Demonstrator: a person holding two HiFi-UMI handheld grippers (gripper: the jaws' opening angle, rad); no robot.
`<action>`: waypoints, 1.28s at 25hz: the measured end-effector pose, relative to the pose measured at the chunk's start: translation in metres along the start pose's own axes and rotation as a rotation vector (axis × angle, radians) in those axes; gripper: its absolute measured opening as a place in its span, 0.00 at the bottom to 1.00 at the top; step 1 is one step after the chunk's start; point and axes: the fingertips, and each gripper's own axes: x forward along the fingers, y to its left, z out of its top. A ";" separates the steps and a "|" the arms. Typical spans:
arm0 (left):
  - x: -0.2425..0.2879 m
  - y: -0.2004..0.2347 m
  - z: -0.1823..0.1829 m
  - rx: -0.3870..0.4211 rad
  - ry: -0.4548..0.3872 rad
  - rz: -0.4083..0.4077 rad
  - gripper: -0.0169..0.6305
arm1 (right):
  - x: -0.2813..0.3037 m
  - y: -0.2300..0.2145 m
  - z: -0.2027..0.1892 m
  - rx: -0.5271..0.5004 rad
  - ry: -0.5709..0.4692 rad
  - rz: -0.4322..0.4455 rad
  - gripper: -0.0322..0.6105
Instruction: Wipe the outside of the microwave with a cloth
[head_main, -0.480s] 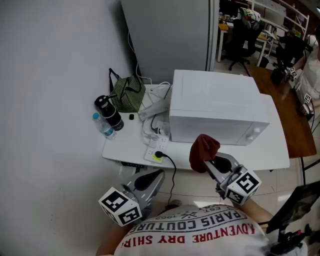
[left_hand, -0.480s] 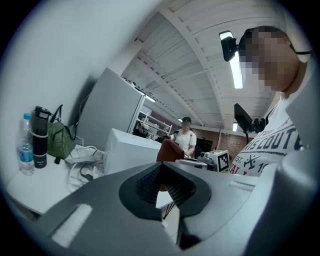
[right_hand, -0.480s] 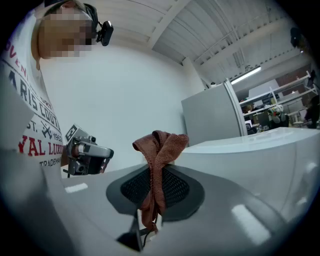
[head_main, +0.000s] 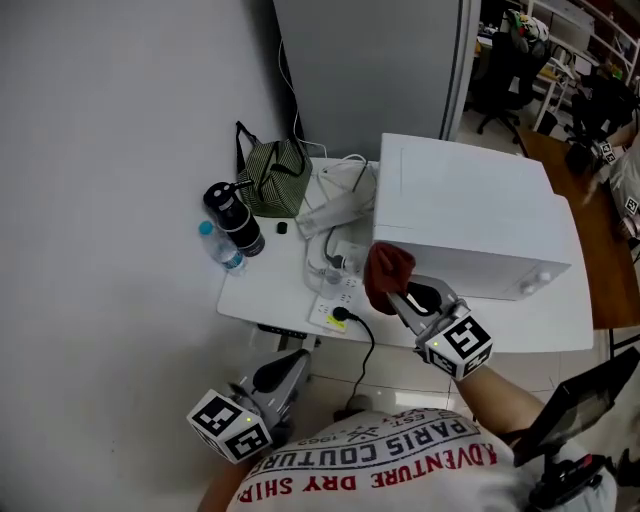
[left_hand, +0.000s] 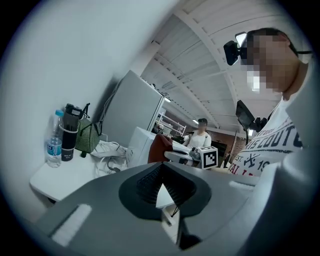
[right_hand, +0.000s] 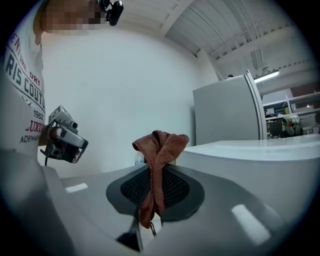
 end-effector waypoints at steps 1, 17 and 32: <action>0.001 0.002 0.000 -0.001 0.001 0.001 0.04 | 0.006 -0.003 -0.003 -0.004 0.007 -0.010 0.12; 0.036 -0.003 -0.006 0.001 0.058 -0.062 0.04 | -0.007 -0.064 -0.037 0.113 0.015 -0.214 0.12; 0.110 -0.073 -0.016 0.050 0.149 -0.290 0.04 | -0.154 -0.152 -0.055 0.129 0.034 -0.541 0.12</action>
